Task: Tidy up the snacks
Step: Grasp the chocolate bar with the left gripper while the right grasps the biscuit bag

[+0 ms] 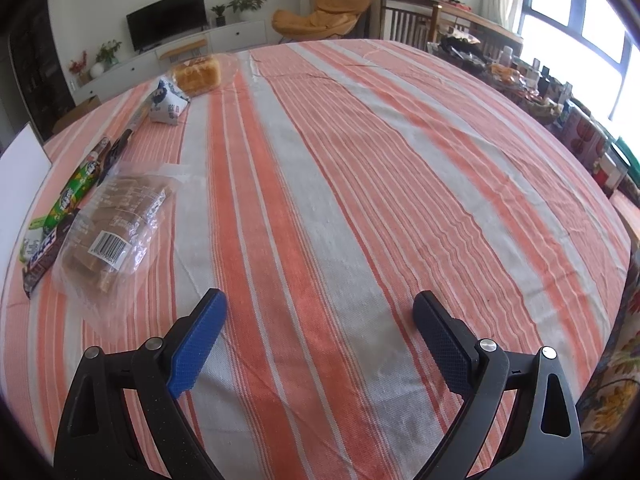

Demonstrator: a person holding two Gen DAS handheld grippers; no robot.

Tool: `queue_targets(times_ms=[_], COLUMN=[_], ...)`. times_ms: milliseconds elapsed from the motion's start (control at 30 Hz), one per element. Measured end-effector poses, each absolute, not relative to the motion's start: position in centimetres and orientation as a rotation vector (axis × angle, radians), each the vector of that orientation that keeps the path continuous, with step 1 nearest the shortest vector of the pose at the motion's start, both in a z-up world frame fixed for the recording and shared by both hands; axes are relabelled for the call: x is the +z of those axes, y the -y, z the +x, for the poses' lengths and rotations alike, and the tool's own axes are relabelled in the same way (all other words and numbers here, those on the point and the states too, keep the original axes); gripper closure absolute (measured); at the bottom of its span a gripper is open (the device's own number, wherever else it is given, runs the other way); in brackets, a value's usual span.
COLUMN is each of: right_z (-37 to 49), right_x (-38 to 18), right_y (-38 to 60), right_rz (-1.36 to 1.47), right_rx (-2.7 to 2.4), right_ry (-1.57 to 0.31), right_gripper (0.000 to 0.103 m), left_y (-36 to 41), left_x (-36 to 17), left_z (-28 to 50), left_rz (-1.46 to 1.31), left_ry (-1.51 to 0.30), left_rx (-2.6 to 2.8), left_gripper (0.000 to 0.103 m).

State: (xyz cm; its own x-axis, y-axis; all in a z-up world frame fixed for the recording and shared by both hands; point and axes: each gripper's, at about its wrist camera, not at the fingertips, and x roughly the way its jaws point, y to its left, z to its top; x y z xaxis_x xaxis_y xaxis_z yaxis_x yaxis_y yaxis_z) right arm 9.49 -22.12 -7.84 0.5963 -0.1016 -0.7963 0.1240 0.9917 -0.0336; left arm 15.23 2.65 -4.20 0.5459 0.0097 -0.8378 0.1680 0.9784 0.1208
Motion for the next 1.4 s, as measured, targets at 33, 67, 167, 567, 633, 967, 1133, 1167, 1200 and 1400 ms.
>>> queue_targets(times_ms=[33, 67, 167, 567, 633, 967, 1133, 1167, 1200, 1400], right_z=[9.5, 9.5, 9.5, 9.5, 9.5, 9.6, 9.6, 9.6, 9.6, 10.5], right_x=[-7.9, -7.9, -7.9, -7.8, -7.8, -7.8, -7.8, -7.8, -7.8, -6.1], right_y=[22.1, 22.1, 22.1, 22.2, 22.2, 22.3, 22.5, 22.5, 22.7, 24.2], right_rz=[0.026, 0.026, 0.026, 0.025, 0.025, 0.036, 0.041, 0.047, 0.057, 0.386], right_rx=[-0.131, -0.13, -0.13, -0.124, -0.125, -0.135, -0.128, -0.128, -0.127, -0.012], right_ry=[-0.923, -0.923, -0.923, -0.921, -0.921, -0.923, -0.922, -0.921, -0.918, -0.984], right_gripper=[0.007, 0.007, 0.007, 0.007, 0.007, 0.007, 0.007, 0.007, 0.007, 0.008], left_y=[-2.8, -2.6, -1.1, -0.6, -1.2, -3.0, -3.5, -3.5, -3.5, -3.4], left_x=[-4.9, -5.7, -7.4, -8.7, -8.8, -10.3, -10.7, -10.7, -10.8, -10.8], left_z=[16.1, 16.7, 17.8, 13.8, 11.3, 9.7, 9.7, 9.8, 9.9, 9.8], left_rz=[0.183, 0.175, 0.229, 0.103, 0.05, 0.043, 0.024, 0.025, 0.024, 0.022], left_ry=[-1.025, -1.053, -1.063, -1.107, -1.115, -0.982, -0.93, -0.931, -0.93, -0.929], left_rx=[-0.112, -0.134, -0.183, -0.192, -0.198, -0.077, -0.065, -0.066, -0.065, -0.06], left_gripper=[0.036, 0.038, 0.046, 0.086, 0.085, 0.016, 0.009, 0.009, 0.008, 0.006])
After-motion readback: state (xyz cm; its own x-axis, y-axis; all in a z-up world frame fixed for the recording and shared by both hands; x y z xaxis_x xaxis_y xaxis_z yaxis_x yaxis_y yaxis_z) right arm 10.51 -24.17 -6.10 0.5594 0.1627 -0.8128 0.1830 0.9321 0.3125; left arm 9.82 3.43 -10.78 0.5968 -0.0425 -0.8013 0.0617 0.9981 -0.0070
